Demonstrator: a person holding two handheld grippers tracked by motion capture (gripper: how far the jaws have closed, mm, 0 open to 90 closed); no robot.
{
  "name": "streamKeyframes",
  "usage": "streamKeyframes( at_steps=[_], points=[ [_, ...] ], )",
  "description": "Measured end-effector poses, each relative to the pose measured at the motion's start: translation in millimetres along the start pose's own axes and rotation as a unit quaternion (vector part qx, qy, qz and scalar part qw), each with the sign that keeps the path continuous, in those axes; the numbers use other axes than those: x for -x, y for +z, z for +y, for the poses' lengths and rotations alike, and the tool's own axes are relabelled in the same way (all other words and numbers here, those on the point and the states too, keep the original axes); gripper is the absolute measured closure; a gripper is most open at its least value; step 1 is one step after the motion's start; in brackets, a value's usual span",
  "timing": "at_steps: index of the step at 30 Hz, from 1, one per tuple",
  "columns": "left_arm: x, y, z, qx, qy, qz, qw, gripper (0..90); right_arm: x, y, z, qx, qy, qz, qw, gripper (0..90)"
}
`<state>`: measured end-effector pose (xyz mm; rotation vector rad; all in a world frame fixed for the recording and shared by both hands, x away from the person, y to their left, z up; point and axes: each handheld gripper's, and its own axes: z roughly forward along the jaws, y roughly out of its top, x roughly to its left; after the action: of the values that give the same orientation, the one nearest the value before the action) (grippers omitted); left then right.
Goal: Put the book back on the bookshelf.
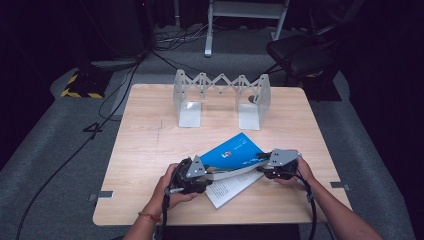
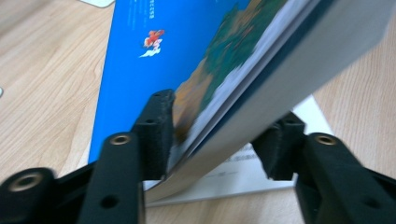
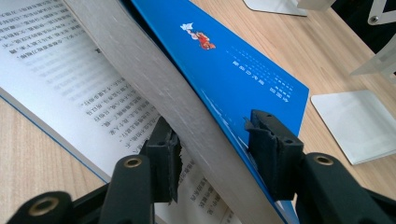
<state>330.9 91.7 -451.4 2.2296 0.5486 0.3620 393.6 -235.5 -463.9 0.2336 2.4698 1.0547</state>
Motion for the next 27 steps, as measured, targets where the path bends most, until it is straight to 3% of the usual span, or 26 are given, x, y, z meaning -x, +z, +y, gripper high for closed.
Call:
streamKeyframes(
  at_steps=[3, 6, 9, 10, 13, 17, 23, 27],
  points=[
    [15.9, 0.5, 10.1, 0.004, 0.015, 0.009, 0.9998, 45.1, -4.2, 0.1, 4.3, -0.006, -0.007, -0.004, 0.9999, 56.3],
    [25.5, 3.8, 18.9, 0.008, 0.017, 0.018, 0.9997, 42.6, -8.6, 0.6, 8.6, -0.009, -0.014, -0.005, 0.9998, 57.5],
    [31.6, 10.1, 25.0, -0.002, 0.027, 0.041, 0.9988, 42.8, -13.3, 0.8, 14.0, -0.013, -0.022, -0.009, 0.9996, 58.8],
    [31.6, 11.3, 25.1, -0.008, 0.029, 0.052, 0.9982, 43.1, -14.8, 1.0, 16.0, -0.013, -0.024, -0.009, 0.9996, 59.2],
    [24.2, 8.9, 21.4, -0.003, 0.015, 0.043, 0.999, 47.4, -16.6, 1.9, 18.8, -0.017, -0.023, -0.011, 0.9995, 59.6],
    [22.3, 2.9, 20.7, -0.003, 0.042, 0.054, 0.9977, 60.9, -19.9, 3.8, 23.2, -0.019, -0.025, -0.01, 0.9995, 60.3],
    [12.9, -0.2, 14.1, -0.018, 0.048, 0.032, 0.9982, 65.2, -21.2, 8.9, 23.6, -0.008, -0.028, 0.004, 0.9996, 55.7],
    [5.1, -3.0, 8.3, -0.019, 0.046, 0.021, 0.9985, 66.1, -10.5, 11.7, 10.0, 0.011, -0.003, 0.025, 0.9996, 49.6]
  ],
)
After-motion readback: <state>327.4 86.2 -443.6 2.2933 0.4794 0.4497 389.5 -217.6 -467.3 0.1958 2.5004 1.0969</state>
